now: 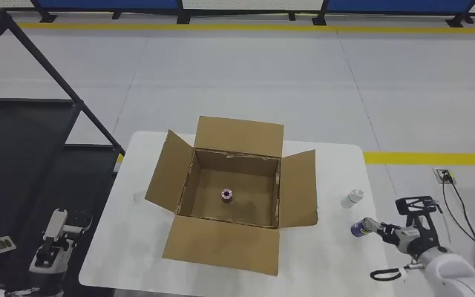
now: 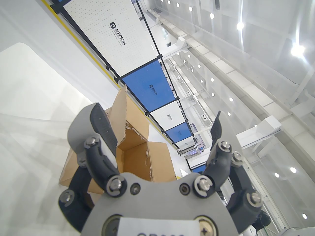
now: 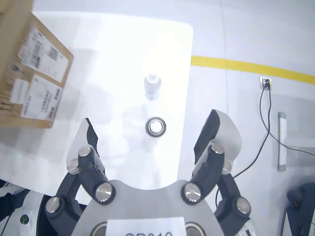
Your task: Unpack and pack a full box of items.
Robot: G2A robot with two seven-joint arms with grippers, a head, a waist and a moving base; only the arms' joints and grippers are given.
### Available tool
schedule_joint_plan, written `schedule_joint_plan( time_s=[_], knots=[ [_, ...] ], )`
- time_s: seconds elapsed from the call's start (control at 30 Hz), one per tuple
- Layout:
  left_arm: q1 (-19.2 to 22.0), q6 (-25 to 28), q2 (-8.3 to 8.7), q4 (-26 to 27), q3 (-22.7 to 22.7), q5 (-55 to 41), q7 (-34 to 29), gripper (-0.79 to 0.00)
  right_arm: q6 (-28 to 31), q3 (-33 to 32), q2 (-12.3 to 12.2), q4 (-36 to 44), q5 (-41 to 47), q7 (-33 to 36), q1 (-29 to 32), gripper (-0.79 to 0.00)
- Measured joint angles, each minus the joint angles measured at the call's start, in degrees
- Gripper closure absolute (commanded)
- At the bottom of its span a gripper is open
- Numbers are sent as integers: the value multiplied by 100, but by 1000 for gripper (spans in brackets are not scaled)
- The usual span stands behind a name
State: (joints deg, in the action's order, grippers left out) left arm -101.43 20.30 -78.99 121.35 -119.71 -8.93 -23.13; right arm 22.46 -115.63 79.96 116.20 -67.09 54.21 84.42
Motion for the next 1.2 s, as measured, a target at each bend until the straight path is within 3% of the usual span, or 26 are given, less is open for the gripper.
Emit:
schedule_joint_plan(
  time_s=[0.37,0.47,0.57,0.73,0.83,0.87,1.03,1.2],
  knots=[
    [0,0,0,0,0,0,0,-785,800,75,-193,-2165,286,-664,-483,-785],
    [0,0,0,0,0,0,0,-785,946,71,-239,-2572,340,-1016,-581,-385],
    [0,0,0,0,0,0,0,-785,1027,96,-284,-2821,344,-1239,-663,-237],
    [0,0,0,0,0,0,0,-785,1032,150,-338,-2926,388,-1517,-689,-200],
    [0,0,0,0,0,0,0,-785,992,247,-371,-2973,376,-1510,-767,-99],
    [0,0,0,0,0,0,0,-785,978,290,-386,-2995,368,-1488,-808,0],
    [0,0,0,0,0,0,0,-785,985,412,-433,-2835,419,-1532,-819,0],
    [0,0,0,0,0,0,0,-785,912,481,-448,-1746,725,-1606,-413,0]
  ],
)
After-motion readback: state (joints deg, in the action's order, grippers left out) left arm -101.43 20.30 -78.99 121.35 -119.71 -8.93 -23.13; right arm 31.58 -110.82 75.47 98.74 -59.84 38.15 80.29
